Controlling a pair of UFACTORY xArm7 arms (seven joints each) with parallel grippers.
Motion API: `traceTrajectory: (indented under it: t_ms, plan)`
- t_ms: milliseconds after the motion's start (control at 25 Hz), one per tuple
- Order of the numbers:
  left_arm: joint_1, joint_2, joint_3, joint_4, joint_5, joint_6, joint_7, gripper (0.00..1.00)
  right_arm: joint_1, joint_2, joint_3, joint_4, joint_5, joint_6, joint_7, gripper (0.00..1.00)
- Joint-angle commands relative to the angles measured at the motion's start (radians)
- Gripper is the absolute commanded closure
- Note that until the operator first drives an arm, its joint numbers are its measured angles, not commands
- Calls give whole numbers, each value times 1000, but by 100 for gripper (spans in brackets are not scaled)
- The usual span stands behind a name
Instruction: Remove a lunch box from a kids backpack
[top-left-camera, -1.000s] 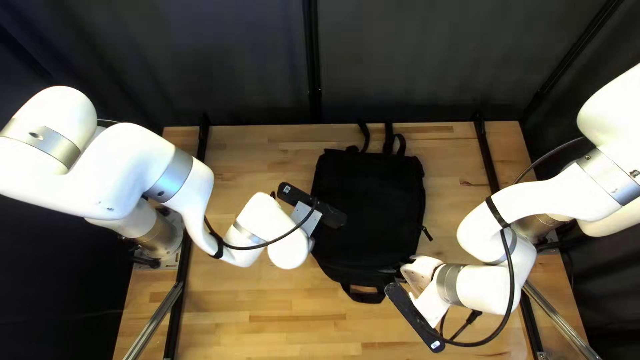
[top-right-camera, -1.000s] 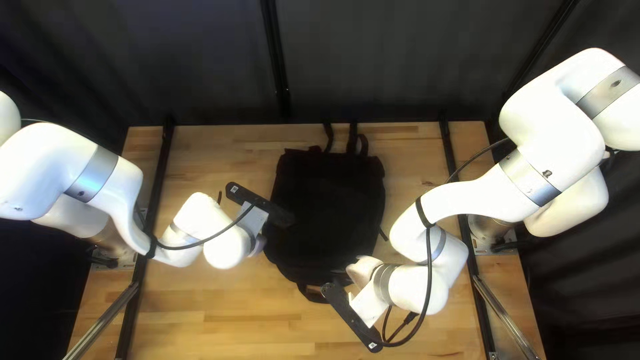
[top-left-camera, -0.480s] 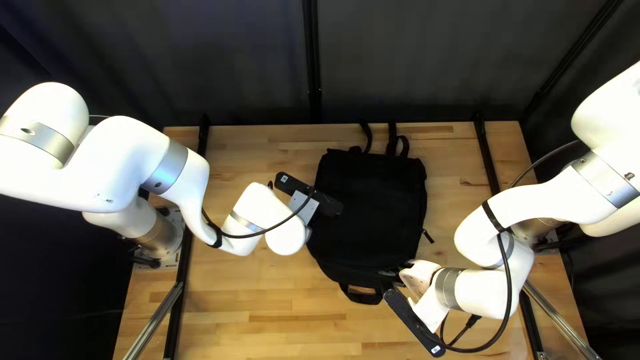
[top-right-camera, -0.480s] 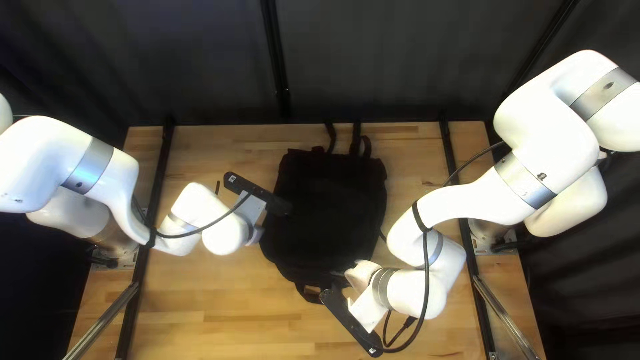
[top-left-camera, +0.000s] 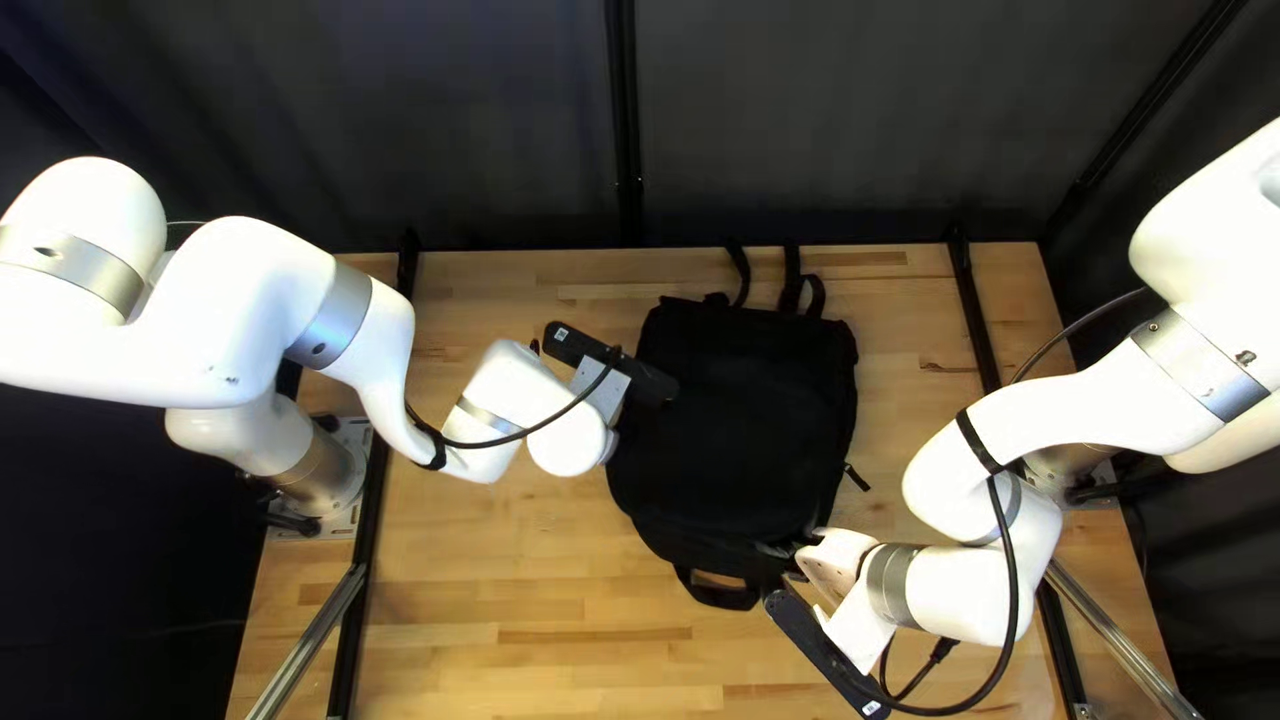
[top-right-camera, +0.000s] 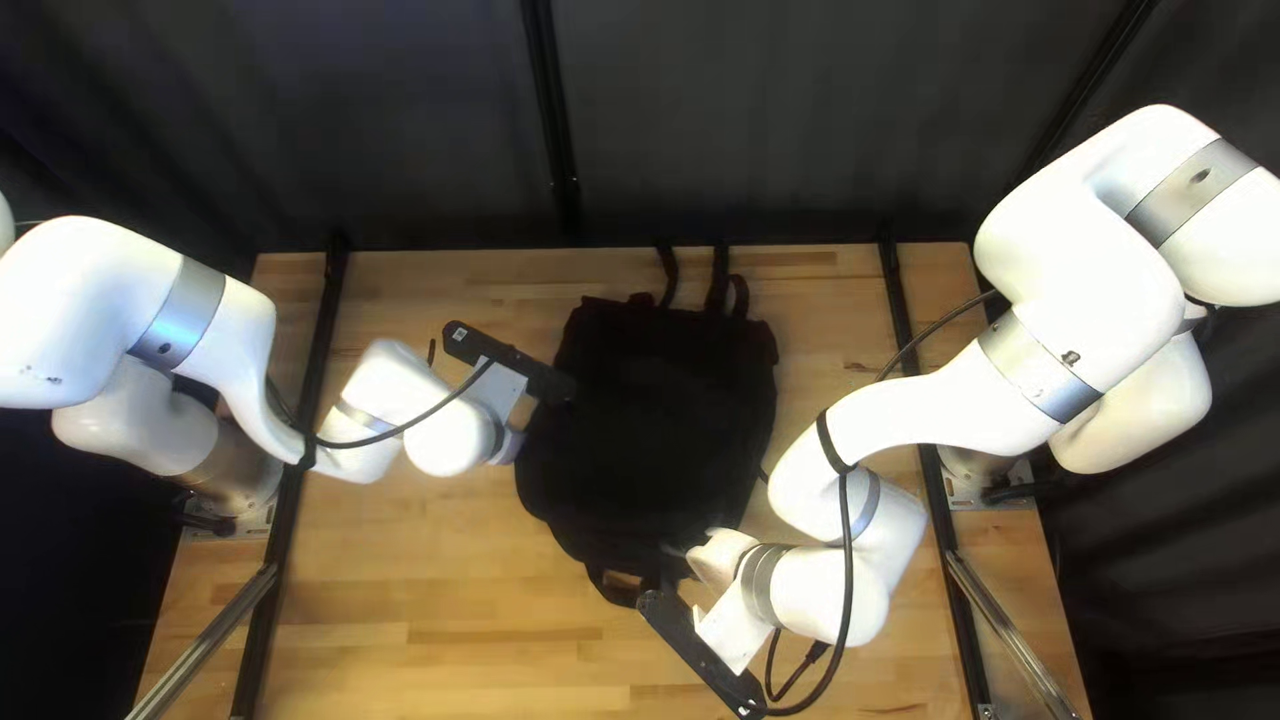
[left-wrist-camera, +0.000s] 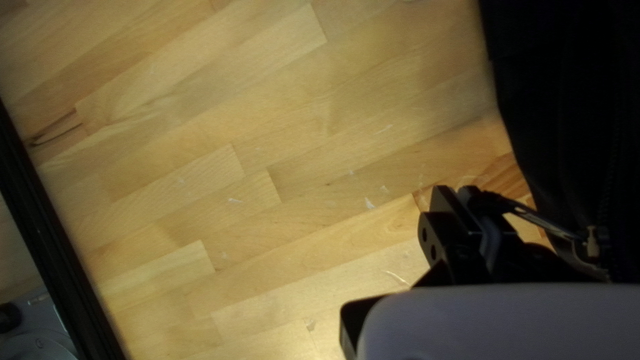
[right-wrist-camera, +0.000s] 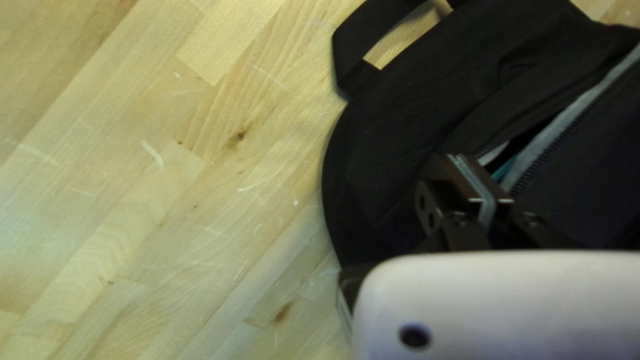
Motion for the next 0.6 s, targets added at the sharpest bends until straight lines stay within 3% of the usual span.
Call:
traceTrajectory:
  t_ms: [40, 320, 360, 400, 440, 600]
  plan:
    - [11, -3, 11, -2, -2, -2, 13, 100, 2, 7, 1, 5, -3, 0, 1, 100]
    - [21, -4, 20, -1, -7, -1, 24, 100, 5, -4, 5, 4, 4, 10, -3, 100]
    - [20, -5, 19, -1, -9, 1, 22, 82, 4, -11, 4, 1, 9, 11, -8, 100]
    - [17, -1, 17, 4, -12, 9, 18, 82, 3, -18, 3, -2, 12, 13, -11, 100]
    - [14, -4, 13, 4, -15, 15, 15, 0, 2, -26, 2, -4, 17, 15, -17, 100]
    - [-21, -20, -23, 21, -42, 68, -2, 0, -9, -49, -9, 3, 36, 28, -58, 100]
